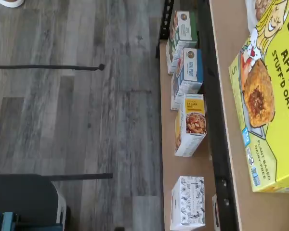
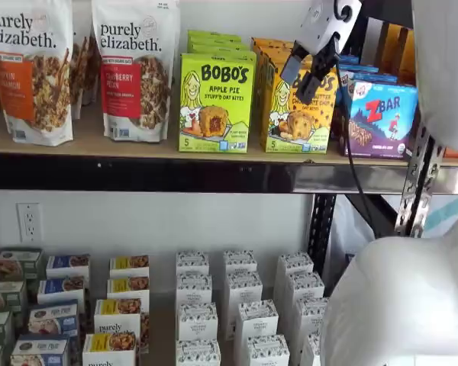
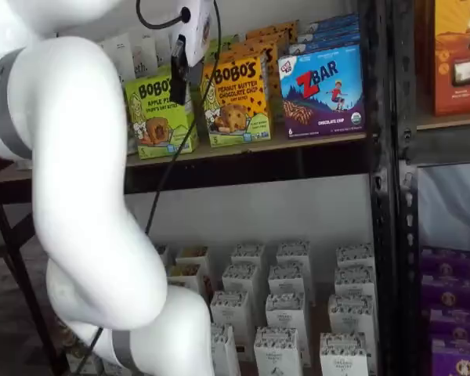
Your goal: Pick up the orange box on the top shelf, the fifth box from the left
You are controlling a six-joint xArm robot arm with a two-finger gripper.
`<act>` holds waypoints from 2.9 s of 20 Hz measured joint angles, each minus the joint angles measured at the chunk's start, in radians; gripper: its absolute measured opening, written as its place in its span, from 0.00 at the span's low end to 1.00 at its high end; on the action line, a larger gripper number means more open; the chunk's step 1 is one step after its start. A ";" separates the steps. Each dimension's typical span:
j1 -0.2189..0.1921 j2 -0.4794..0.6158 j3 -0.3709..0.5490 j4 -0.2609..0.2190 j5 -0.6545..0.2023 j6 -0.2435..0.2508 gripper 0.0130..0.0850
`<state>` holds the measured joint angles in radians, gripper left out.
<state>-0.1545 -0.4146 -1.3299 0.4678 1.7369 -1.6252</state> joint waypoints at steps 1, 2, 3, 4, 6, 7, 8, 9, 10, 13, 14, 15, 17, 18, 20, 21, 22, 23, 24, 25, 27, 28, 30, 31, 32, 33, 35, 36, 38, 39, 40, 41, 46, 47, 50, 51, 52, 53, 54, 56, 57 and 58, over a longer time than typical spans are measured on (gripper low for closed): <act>-0.005 0.008 -0.008 0.015 0.019 -0.001 1.00; -0.015 0.023 -0.024 0.050 0.058 0.000 1.00; -0.015 0.025 -0.027 0.060 0.068 0.004 1.00; -0.011 0.024 -0.028 0.064 0.072 0.008 1.00; -0.003 0.021 -0.027 0.069 0.070 0.016 1.00; -0.003 0.019 -0.025 0.076 0.066 0.018 1.00; -0.003 0.017 -0.022 0.083 0.062 0.019 1.00; -0.006 0.012 -0.016 0.097 0.053 0.019 1.00; -0.012 0.007 -0.009 0.118 0.040 0.019 1.00; -0.026 -0.013 0.018 0.172 -0.009 0.015 1.00; -0.028 -0.023 0.030 0.182 -0.035 0.015 1.00; -0.027 -0.035 0.044 0.190 -0.072 0.015 1.00; -0.023 -0.052 0.065 0.195 -0.131 0.016 1.00; -0.021 -0.060 0.076 0.195 -0.164 0.016 1.00; -0.020 -0.068 0.088 0.193 -0.213 0.013 1.00; -0.020 -0.068 0.090 0.191 -0.229 0.011 1.00; -0.021 -0.066 0.089 0.188 -0.244 0.007 1.00; -0.023 -0.063 0.089 0.187 -0.260 0.005 1.00; -0.024 -0.061 0.089 0.187 -0.276 0.001 1.00; -0.025 -0.057 0.087 0.188 -0.289 -0.001 1.00; -0.028 -0.047 0.082 0.190 -0.319 -0.007 1.00; -0.028 -0.040 0.077 0.189 -0.333 -0.010 1.00; -0.027 -0.024 0.067 0.176 -0.360 -0.016 1.00; -0.025 -0.017 0.064 0.168 -0.375 -0.019 1.00; -0.024 -0.011 0.061 0.158 -0.386 -0.022 1.00; -0.023 -0.002 0.056 0.148 -0.393 -0.026 1.00; -0.021 0.014 0.046 0.125 -0.400 -0.033 1.00; -0.020 0.023 0.041 0.111 -0.401 -0.037 1.00; -0.018 0.043 0.022 0.079 -0.392 -0.041 1.00; -0.016 0.054 0.010 0.064 -0.383 -0.042 1.00; -0.015 0.066 -0.003 0.052 -0.374 -0.043 1.00; -0.014 0.076 -0.011 0.043 -0.373 -0.044 1.00; -0.013 0.118 -0.063 0.007 -0.341 -0.045 1.00; -0.011 0.128 -0.078 -0.012 -0.332 -0.044 1.00; -0.011 0.150 -0.117 -0.058 -0.307 -0.045 1.00; -0.014 0.159 -0.132 -0.072 -0.297 -0.048 1.00; -0.016 0.166 -0.146 -0.087 -0.286 -0.050 1.00; -0.018 0.176 -0.164 -0.101 -0.267 -0.052 1.00; -0.020 0.186 -0.181 -0.116 -0.248 -0.055 1.00; -0.021 0.207 -0.214 -0.151 -0.210 -0.058 1.00; -0.022 0.216 -0.228 -0.164 -0.194 -0.060 1.00; -0.024 0.220 -0.233 -0.171 -0.187 -0.063 1.00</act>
<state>-0.1784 -0.1941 -1.5627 0.2970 1.5496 -1.6885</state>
